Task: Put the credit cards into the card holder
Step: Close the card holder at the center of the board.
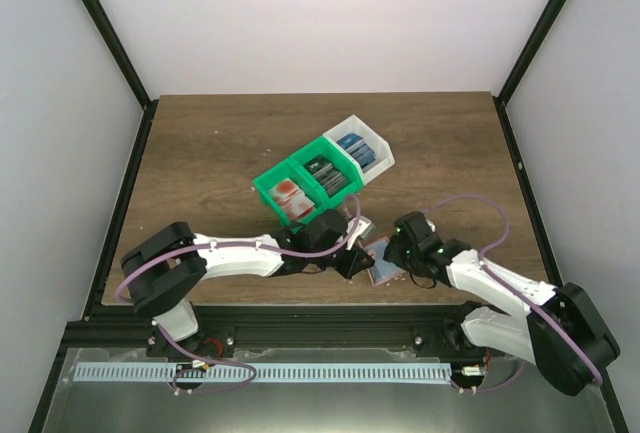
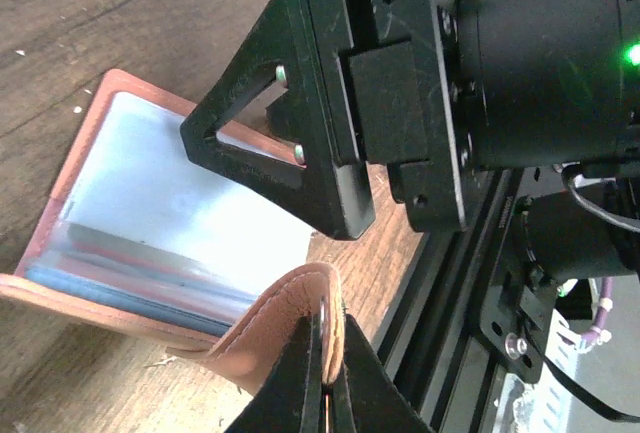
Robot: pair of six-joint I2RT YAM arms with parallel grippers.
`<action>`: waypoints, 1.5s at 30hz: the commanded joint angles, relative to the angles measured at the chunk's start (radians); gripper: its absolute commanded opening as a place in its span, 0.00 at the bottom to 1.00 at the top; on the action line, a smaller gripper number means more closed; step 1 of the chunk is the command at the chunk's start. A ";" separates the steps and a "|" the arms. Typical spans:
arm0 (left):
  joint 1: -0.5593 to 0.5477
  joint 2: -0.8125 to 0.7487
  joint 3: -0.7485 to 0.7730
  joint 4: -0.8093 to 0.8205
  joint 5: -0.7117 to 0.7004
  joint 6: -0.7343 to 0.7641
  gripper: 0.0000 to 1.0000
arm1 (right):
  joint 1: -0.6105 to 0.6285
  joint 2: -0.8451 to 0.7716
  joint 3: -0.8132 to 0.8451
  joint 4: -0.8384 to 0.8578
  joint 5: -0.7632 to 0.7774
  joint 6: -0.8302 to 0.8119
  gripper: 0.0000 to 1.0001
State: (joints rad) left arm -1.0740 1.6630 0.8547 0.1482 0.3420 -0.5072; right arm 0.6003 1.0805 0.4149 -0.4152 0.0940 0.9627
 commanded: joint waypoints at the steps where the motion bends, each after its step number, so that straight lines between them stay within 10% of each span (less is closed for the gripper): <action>1: -0.001 -0.007 0.023 0.018 -0.058 0.028 0.00 | -0.062 0.023 -0.031 0.126 -0.232 -0.103 0.59; 11: -0.001 0.041 0.064 0.047 -0.059 0.030 0.00 | -0.081 0.043 -0.102 0.293 -0.507 -0.015 0.57; 21: 0.016 0.070 0.045 0.075 -0.065 0.015 0.00 | -0.082 -0.129 -0.045 0.074 -0.193 -0.024 0.56; 33: 0.026 0.151 0.101 0.067 -0.005 -0.024 0.00 | -0.081 -0.208 -0.068 0.042 -0.465 -0.229 0.53; 45: 0.062 0.092 0.092 -0.037 0.070 -0.002 0.29 | -0.082 -0.183 0.044 -0.050 -0.260 -0.186 0.52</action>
State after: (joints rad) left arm -1.0325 1.8111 0.9314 0.1406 0.3683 -0.5346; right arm 0.5133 0.8944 0.3794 -0.4202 -0.2295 0.7757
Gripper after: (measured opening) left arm 0.253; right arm 0.518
